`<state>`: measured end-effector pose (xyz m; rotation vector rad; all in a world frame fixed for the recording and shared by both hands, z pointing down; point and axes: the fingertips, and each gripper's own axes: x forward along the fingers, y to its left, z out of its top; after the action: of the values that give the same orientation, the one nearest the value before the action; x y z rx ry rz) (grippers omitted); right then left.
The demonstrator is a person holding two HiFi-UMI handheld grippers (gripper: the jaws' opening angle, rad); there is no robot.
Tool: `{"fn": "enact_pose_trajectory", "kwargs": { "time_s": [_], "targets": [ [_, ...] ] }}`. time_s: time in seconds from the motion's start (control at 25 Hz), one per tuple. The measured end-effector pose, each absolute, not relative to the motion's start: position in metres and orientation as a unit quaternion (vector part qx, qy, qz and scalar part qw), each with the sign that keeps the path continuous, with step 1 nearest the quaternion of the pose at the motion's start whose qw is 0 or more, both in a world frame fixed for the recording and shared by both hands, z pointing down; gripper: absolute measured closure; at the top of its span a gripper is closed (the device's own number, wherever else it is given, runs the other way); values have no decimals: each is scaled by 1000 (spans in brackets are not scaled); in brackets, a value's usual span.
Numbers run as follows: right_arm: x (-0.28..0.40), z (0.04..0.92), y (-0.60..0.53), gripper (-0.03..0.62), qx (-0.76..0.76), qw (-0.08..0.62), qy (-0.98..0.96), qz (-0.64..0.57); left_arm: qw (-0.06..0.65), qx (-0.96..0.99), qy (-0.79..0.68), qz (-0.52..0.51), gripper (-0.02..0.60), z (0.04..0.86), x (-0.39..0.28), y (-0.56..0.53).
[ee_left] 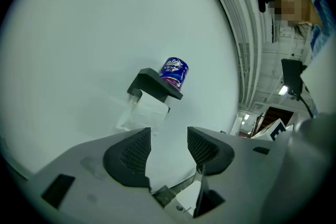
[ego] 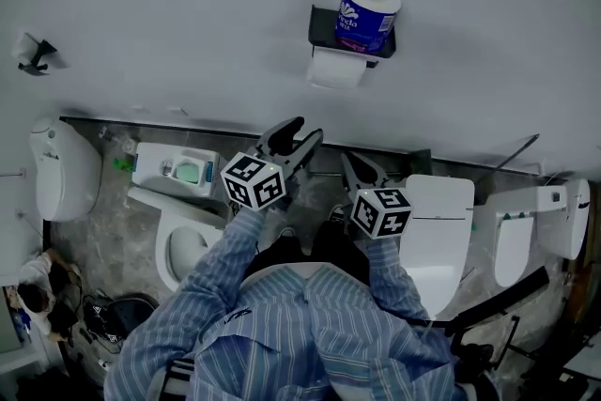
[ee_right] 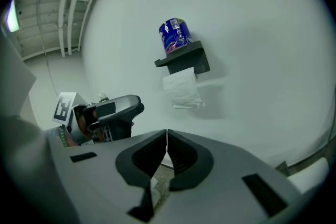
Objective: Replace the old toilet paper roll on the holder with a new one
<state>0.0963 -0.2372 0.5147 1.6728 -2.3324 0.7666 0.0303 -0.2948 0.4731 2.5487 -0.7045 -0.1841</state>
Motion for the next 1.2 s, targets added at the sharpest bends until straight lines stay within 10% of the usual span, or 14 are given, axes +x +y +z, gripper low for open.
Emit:
{"fn": "enact_pose_trajectory", "kwargs": {
  "time_s": [1.2],
  "targets": [
    [189, 519, -331, 586, 436, 136, -858, 236, 491, 726, -280, -392, 306, 444, 102, -442]
  ]
}}
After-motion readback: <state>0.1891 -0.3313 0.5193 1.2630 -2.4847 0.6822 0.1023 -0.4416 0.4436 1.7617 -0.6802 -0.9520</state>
